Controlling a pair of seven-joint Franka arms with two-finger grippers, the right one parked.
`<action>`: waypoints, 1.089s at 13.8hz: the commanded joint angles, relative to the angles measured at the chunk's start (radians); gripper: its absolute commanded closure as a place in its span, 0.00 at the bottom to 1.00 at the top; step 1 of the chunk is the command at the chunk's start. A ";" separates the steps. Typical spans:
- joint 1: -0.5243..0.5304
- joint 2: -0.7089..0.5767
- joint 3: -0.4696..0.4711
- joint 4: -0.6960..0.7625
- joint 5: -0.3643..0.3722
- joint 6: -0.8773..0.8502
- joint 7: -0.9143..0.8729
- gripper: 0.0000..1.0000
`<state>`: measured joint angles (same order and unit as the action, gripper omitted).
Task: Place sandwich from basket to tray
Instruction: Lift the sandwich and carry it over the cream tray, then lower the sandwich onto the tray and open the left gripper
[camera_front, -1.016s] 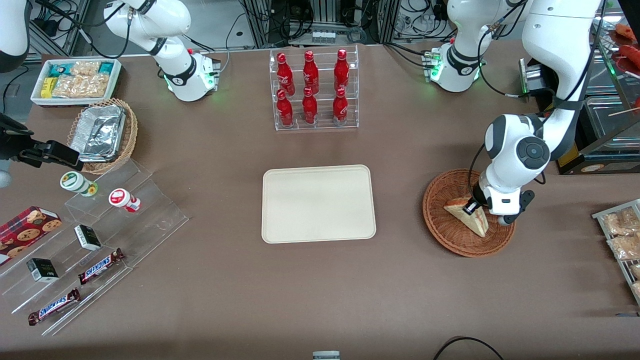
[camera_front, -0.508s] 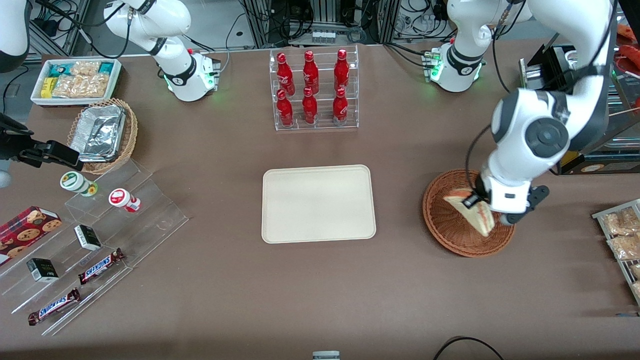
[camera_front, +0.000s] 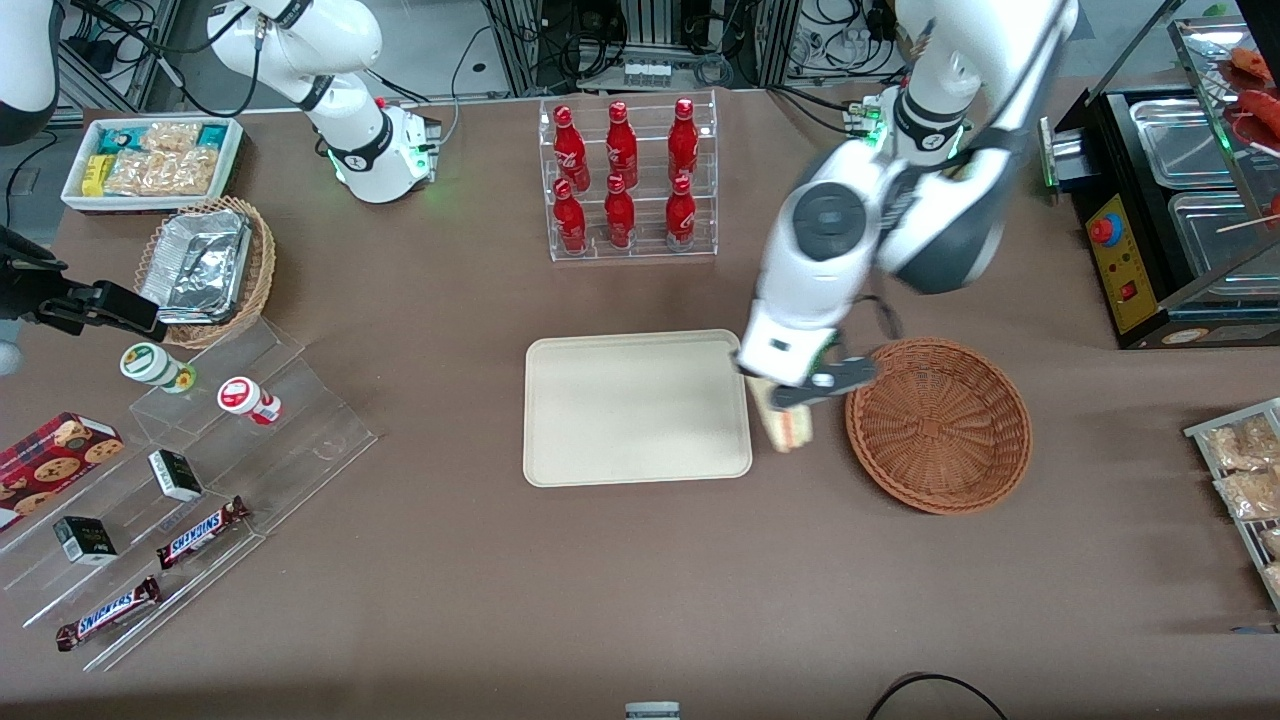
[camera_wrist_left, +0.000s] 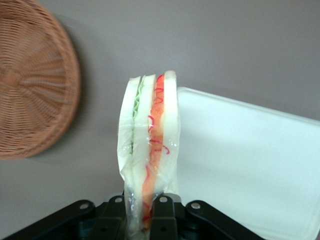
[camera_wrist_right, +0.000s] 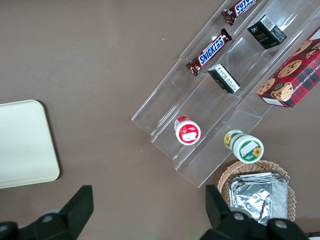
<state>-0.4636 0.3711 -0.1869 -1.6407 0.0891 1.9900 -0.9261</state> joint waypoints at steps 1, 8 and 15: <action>-0.082 0.139 0.012 0.140 0.017 0.025 0.001 1.00; -0.214 0.350 0.017 0.237 0.070 0.158 -0.010 1.00; -0.248 0.407 0.017 0.240 0.084 0.179 -0.010 1.00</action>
<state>-0.6863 0.7519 -0.1835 -1.4353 0.1553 2.1607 -0.9261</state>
